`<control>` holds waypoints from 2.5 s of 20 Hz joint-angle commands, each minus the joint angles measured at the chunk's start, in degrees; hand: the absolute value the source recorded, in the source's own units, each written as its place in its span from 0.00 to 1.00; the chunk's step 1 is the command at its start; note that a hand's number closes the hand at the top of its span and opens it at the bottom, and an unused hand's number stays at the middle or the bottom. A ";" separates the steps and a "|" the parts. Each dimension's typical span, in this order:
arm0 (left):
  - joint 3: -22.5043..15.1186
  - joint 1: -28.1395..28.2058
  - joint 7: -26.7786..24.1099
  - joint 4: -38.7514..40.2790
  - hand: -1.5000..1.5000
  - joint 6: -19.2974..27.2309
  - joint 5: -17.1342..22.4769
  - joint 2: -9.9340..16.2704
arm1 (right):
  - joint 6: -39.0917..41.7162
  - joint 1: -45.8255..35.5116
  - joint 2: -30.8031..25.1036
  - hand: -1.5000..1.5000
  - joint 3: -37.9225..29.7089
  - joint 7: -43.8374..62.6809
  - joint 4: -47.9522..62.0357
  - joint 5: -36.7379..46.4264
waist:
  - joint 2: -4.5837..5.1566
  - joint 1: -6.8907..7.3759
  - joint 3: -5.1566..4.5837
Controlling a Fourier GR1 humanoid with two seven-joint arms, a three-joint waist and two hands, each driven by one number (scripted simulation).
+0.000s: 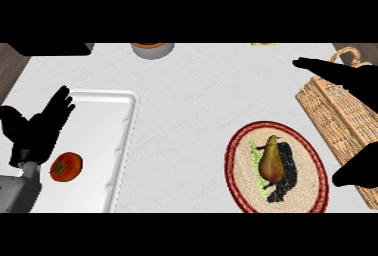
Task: Pick the pear from the placemat and place it in the basket
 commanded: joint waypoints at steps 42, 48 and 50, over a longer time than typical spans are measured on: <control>12.73 -0.10 -0.60 2.08 0.50 -11.03 -10.54 -8.07 | -17.59 25.26 21.73 0.00 -2.68 -50.93 28.98 47.65 | 0.34 0.95 0.00; 12.08 2.97 -0.89 -0.10 0.50 -10.39 -12.80 -10.72 | -12.54 29.92 21.42 0.00 -2.31 -51.01 20.53 47.13 | 0.27 0.84 -0.01; 13.26 0.25 1.92 -0.31 0.50 -12.09 -12.73 -10.28 | -13.28 24.75 23.62 0.00 -3.16 -52.18 27.41 49.32 | 0.33 1.00 0.00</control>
